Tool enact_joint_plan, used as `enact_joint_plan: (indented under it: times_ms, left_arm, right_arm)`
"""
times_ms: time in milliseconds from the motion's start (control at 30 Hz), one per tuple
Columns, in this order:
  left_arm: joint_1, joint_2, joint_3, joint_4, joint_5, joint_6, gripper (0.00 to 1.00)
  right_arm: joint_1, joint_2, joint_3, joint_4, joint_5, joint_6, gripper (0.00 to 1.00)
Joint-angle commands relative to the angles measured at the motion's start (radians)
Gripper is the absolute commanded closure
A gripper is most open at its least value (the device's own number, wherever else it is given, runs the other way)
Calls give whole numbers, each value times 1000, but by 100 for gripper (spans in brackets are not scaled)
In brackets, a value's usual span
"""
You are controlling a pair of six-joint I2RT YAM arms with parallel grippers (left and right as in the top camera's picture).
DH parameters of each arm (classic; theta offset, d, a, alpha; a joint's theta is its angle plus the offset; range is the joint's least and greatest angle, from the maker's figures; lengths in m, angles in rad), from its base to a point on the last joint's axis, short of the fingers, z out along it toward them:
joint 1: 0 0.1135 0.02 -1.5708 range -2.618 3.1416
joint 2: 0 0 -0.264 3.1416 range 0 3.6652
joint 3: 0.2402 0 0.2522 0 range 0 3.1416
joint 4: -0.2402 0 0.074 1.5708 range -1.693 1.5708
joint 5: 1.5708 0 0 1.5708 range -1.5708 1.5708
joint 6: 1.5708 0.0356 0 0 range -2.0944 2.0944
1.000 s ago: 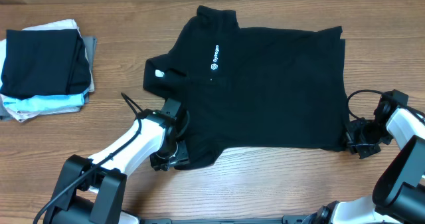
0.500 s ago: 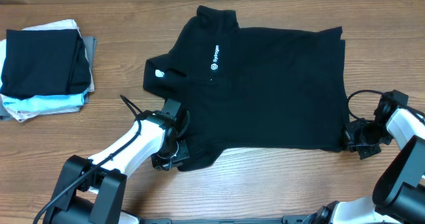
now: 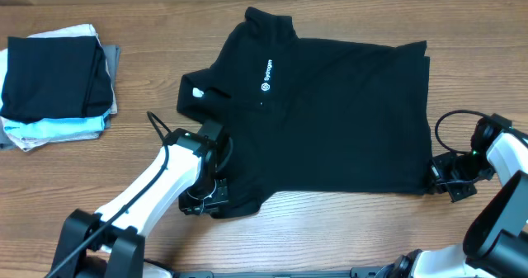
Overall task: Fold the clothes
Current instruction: 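Grasp the lower-left hem with the left gripper and fold it upward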
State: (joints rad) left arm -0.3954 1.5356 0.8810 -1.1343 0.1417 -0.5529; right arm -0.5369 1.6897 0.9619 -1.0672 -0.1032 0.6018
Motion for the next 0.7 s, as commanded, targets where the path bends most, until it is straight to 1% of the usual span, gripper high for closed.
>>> enact_joint_plan:
  times_ms: [0, 267, 533, 667]
  left_arm:
    - [-5, -49, 18, -47, -18, 2, 96]
    - [-5, -117, 18, -139, -19, -21, 96]
    - [-5, -164, 27, -166, -18, -27, 96]
    - [-4, -162, 95, -155, -19, 18, 96]
  right_arm:
    - [-8, -76, 35, -14, 18, -7, 96]
    - [-8, -163, 34, -80, 68, -7, 96]
    - [-8, -172, 42, -89, 48, -7, 96]
    - [-6, -172, 108, -95, 46, -8, 96]
